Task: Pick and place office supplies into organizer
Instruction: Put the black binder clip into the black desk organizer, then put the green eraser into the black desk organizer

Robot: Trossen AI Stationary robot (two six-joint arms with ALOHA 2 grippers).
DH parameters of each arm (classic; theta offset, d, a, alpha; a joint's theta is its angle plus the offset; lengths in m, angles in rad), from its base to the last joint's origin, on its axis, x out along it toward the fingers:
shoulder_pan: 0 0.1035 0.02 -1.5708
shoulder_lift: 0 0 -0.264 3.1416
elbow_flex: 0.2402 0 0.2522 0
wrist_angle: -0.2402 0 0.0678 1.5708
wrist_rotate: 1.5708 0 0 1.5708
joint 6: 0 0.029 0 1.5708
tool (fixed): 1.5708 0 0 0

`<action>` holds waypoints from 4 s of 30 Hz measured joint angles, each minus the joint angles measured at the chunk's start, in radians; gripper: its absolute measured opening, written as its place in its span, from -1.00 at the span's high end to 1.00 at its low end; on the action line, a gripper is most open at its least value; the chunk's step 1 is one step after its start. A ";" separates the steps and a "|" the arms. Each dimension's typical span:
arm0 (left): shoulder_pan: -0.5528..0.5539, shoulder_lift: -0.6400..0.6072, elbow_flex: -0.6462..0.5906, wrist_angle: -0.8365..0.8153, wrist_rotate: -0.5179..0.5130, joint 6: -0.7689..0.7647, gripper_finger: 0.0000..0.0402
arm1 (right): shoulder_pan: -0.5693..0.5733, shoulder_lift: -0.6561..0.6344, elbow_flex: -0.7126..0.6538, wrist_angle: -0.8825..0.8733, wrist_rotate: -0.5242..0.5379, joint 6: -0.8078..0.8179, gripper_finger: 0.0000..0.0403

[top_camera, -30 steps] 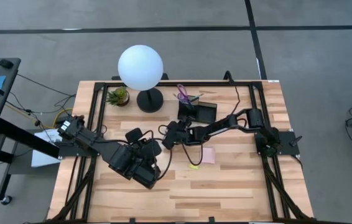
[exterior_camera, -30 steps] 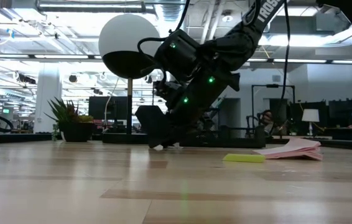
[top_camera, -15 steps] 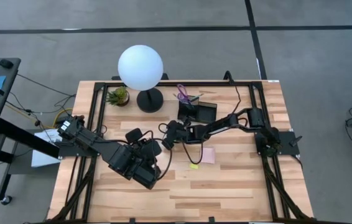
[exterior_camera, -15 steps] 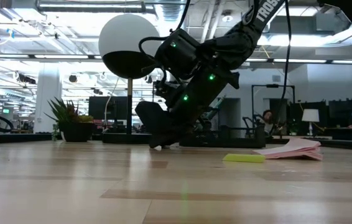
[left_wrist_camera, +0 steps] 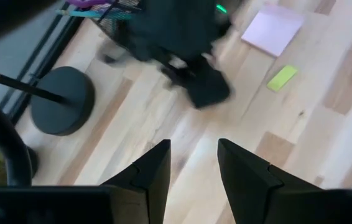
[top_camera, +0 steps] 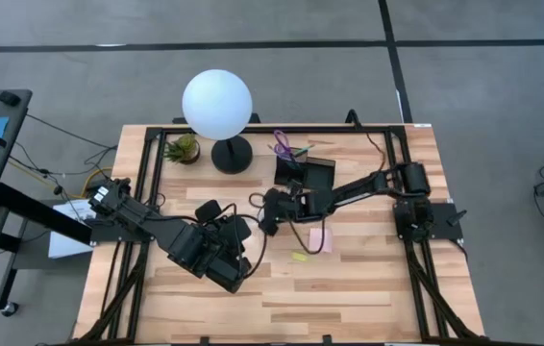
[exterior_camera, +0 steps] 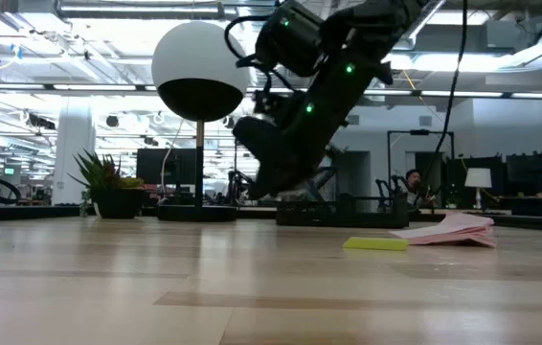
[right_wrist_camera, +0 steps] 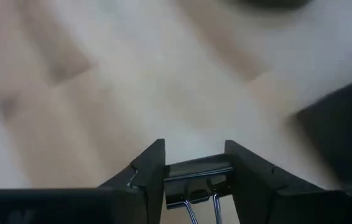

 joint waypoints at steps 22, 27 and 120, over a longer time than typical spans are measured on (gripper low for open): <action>0.000 0.000 0.000 0.035 -0.001 0.044 0.36 | -0.176 -0.058 0.004 -0.132 0.146 -0.191 0.33; 0.000 0.000 0.000 0.035 -0.011 0.046 0.36 | -0.196 -0.049 0.005 -0.113 0.144 -0.205 0.27; 0.267 0.327 -0.707 1.893 0.557 1.055 0.36 | 0.637 -0.805 -0.734 0.071 0.118 0.450 0.39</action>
